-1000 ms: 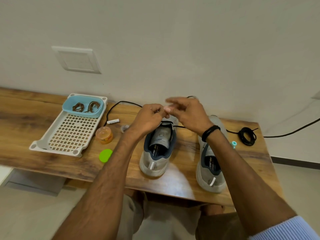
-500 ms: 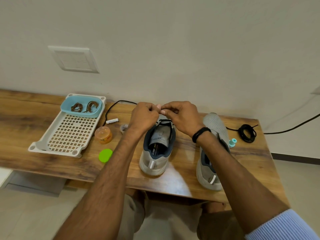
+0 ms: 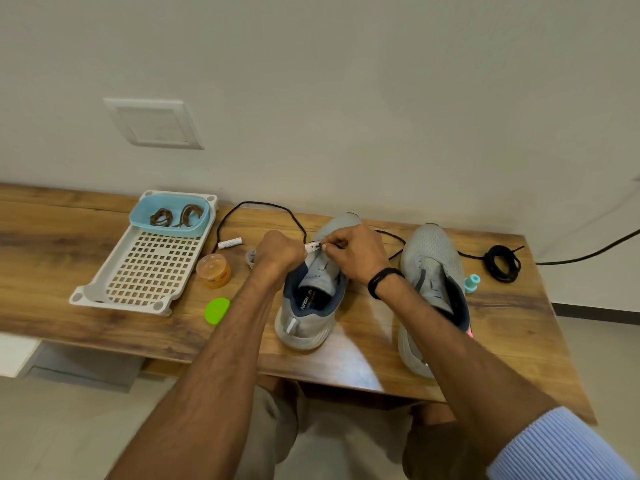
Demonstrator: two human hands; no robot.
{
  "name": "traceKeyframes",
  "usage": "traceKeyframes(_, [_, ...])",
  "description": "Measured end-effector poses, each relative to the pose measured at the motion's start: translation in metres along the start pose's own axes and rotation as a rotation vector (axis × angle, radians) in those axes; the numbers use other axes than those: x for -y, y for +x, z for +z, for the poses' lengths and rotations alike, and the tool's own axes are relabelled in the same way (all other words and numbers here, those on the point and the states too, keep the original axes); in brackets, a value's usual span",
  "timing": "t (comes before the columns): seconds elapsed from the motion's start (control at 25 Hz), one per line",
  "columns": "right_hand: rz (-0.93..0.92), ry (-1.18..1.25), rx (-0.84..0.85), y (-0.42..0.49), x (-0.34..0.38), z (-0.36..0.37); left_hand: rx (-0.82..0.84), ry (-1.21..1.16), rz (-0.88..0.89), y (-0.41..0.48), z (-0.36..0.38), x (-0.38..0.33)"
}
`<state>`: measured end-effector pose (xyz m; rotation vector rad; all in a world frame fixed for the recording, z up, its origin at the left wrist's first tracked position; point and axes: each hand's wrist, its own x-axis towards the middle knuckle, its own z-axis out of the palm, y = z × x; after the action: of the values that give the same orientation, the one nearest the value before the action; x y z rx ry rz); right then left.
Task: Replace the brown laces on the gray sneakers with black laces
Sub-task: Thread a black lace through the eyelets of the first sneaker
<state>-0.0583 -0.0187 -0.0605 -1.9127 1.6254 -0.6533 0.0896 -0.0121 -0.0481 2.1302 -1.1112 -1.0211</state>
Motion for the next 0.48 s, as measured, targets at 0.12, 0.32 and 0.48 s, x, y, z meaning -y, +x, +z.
traceKeyframes(0.12, [0.070,0.075,-0.047,0.003,-0.001,0.005,0.114,-0.223,-0.074,0.001,-0.001,-0.002])
traceKeyframes(0.32, [0.077,0.041,-0.014,0.003,0.001,0.012,0.133,-0.209,-0.072,0.004,0.002,-0.002])
traceKeyframes(0.48, [0.091,0.007,-0.054,0.002,0.006,0.015,0.076,-0.216,-0.104,0.006,0.003,0.000])
